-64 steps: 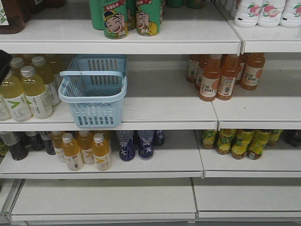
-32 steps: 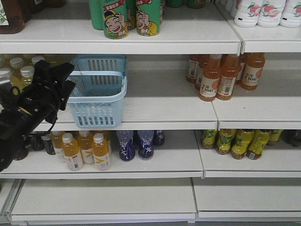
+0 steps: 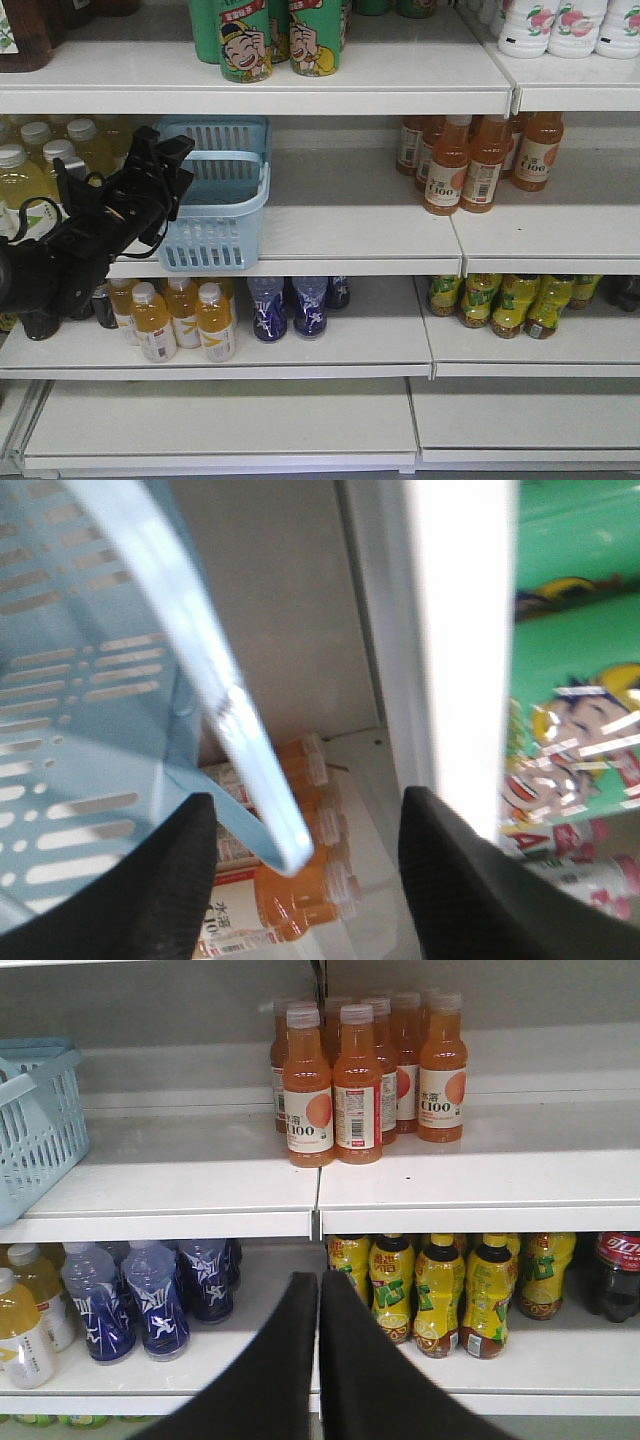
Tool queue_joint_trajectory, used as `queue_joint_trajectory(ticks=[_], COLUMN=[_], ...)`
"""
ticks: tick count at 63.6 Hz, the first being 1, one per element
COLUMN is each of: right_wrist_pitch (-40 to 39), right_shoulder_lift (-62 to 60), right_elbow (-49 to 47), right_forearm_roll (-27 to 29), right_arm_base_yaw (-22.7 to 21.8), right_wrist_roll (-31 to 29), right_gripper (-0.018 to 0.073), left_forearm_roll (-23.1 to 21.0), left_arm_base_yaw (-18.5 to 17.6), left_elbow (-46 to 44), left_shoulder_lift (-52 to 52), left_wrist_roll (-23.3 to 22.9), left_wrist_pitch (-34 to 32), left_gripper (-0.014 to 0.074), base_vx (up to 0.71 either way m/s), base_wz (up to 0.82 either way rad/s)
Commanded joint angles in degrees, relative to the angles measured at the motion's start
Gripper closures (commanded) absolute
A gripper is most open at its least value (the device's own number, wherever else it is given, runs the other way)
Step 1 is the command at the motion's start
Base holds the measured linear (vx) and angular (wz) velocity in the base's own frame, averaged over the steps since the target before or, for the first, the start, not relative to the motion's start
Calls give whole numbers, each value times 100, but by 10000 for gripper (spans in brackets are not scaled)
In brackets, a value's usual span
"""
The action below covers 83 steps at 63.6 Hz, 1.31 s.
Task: Place coke in basket with both arms
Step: 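Reach the left gripper to the light-blue basket handle, then grasp the basket handle with the left gripper and lift it off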
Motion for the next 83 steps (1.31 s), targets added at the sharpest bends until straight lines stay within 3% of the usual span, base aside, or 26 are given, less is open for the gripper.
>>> queue_joint_trajectory(ticks=[1, 22, 37, 45, 62, 74, 80, 83], right_wrist_pitch=[-381, -381, -381, -381, -381, -381, -381, -381], right_shoulder_lift=[-102, -102, -102, -102, -102, -102, -102, -102], right_elbow=[50, 50, 50, 50, 50, 50, 50, 50], right_forearm_roll=[-81, -81, -81, -81, -81, -81, -81, -81], right_arm_base_yaw=[-1, -1, -1, -1, -1, -1, -1, -1], right_wrist_roll=[-22, -22, -22, -22, -22, -22, -22, -22], right_gripper=[564, 564, 564, 564, 564, 564, 564, 564], left_forearm_roll=[-206, -222, -462, -450, -400, 662, 1582, 2172], left_arm_base_yaw=[-19, -19, -19, -13, -13, -13, -13, -19], left_elbow=[-429, -1238, -1258, -1258, -1258, -1258, -1258, -1258], left_shoulder_lift=[-36, 521, 533, 533, 533, 533, 533, 533], left_wrist_roll=[-107, -107, -81, -81, -81, -124, -577, -1071], left_wrist_pitch=[-317, -205, -92, -92, -125, -597, -906, -1043], left_gripper=[195, 195, 220, 304, 584, 605, 604, 604], base_vx=[0, 0, 0, 0, 0, 0, 0, 0], base_wz=[0, 0, 0, 0, 0, 0, 0, 0])
